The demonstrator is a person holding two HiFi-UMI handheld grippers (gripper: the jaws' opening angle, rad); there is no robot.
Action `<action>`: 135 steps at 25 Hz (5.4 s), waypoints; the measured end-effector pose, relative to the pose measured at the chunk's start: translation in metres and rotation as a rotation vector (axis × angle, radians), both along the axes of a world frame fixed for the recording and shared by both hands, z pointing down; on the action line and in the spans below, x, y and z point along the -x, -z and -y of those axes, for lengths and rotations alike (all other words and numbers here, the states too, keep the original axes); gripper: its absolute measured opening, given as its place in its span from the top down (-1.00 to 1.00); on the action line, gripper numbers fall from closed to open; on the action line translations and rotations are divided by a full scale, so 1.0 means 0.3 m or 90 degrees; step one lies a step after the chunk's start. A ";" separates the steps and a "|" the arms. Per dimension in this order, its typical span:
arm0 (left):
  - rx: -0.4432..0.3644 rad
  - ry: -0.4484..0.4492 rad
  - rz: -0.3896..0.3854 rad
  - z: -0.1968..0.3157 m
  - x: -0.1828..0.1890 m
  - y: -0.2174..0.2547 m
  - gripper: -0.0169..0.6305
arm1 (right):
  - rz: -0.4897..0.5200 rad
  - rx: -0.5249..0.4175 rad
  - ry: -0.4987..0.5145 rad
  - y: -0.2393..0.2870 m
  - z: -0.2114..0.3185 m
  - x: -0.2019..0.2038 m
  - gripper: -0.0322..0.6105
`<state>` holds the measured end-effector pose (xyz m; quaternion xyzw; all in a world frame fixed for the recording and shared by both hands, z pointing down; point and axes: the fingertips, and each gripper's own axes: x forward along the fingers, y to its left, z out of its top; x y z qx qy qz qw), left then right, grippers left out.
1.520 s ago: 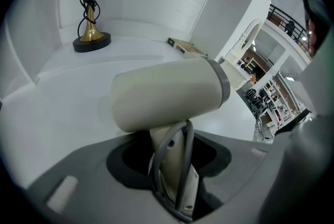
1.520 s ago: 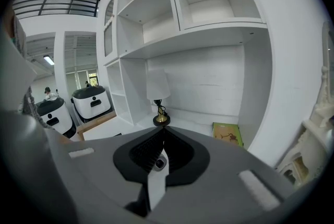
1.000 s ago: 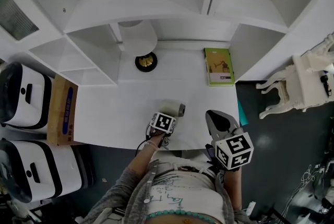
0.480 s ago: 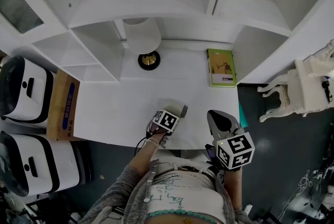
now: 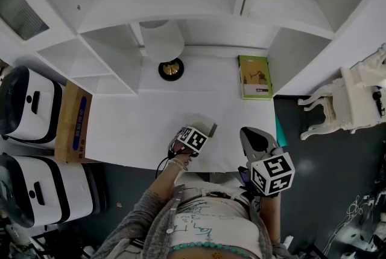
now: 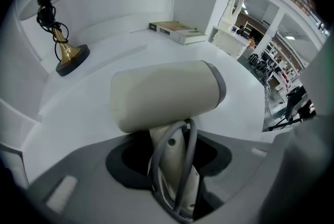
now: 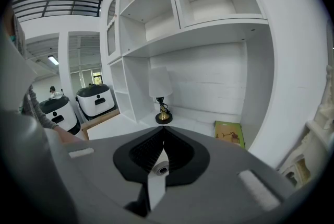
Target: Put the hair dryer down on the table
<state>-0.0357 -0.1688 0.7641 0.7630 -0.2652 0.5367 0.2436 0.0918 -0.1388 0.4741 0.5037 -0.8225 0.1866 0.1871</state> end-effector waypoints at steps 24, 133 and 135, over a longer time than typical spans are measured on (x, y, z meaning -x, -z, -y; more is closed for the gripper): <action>-0.013 0.009 -0.032 -0.008 0.013 0.045 0.19 | 0.010 0.006 -0.032 -0.017 -0.042 -0.088 0.81; -0.306 0.069 -0.267 -0.020 0.031 0.715 0.92 | 0.040 0.015 0.060 -0.020 0.025 0.138 0.81; -0.308 0.071 -0.272 -0.020 0.032 0.724 0.93 | 0.042 0.015 0.064 -0.022 0.025 0.145 0.81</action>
